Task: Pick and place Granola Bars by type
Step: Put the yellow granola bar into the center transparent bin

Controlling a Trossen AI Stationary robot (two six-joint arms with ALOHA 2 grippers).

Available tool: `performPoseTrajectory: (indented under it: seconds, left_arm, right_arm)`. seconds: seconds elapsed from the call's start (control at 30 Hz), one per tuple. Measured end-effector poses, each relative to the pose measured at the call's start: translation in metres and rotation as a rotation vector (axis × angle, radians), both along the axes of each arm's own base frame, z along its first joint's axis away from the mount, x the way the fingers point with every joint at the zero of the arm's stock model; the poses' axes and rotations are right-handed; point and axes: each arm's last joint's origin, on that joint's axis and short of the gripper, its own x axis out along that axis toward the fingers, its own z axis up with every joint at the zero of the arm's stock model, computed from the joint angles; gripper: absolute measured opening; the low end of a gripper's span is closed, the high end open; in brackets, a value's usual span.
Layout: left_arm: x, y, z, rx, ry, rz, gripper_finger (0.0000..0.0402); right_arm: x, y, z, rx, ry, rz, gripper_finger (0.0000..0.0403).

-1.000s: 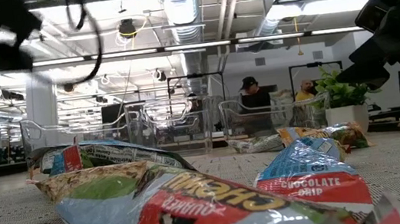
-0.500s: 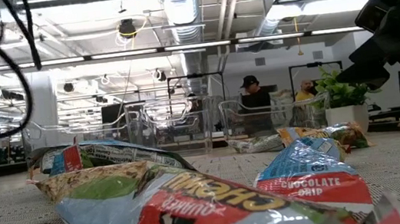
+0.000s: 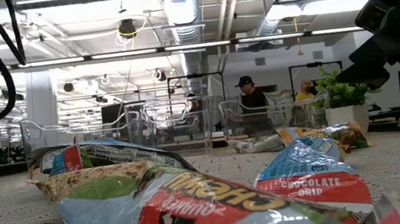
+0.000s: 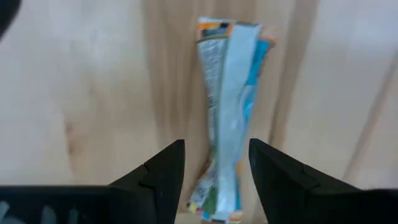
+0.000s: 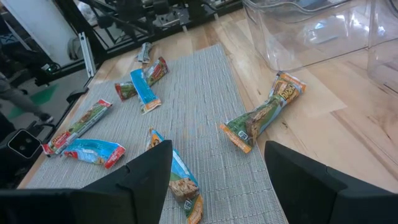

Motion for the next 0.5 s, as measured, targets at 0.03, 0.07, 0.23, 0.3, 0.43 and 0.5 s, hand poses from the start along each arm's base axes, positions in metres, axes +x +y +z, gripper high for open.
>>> performPoseTrajectory:
  seconds: [0.03,0.07,0.23,0.3,0.43,0.5]
  left_arm:
    - [0.0,-0.001,0.0,-0.013,-0.001,-0.004,0.0179]
    - [0.0,-0.002,0.0,-0.019,-0.001,-0.008,0.0185]
    - [-0.001,-0.002,0.0,0.006,-0.015,-0.011,0.0222]
    - [-0.001,-0.001,0.0,0.027,-0.021,-0.008,0.0235]
    - [-0.002,0.0,-0.013,0.036,-0.018,-0.002,0.025]
    - [-0.002,-0.002,-0.022,-0.02,-0.009,-0.006,0.0252]
  right_arm:
    - [0.0,0.0,0.0,0.0,0.0,0.0,0.0249]
    - [0.0,0.0,0.0,0.0,0.0,0.001,0.0249]
    - [0.0,0.0,0.0,0.0,0.0,0.0,0.0249]
    - [0.0,0.0,0.0,0.0,0.0,0.0,0.0249]
    - [0.0,0.0,0.0,0.0,0.0,0.0,0.0249]
    - [0.0,0.0,0.0,0.0,0.0,0.0,0.0249]
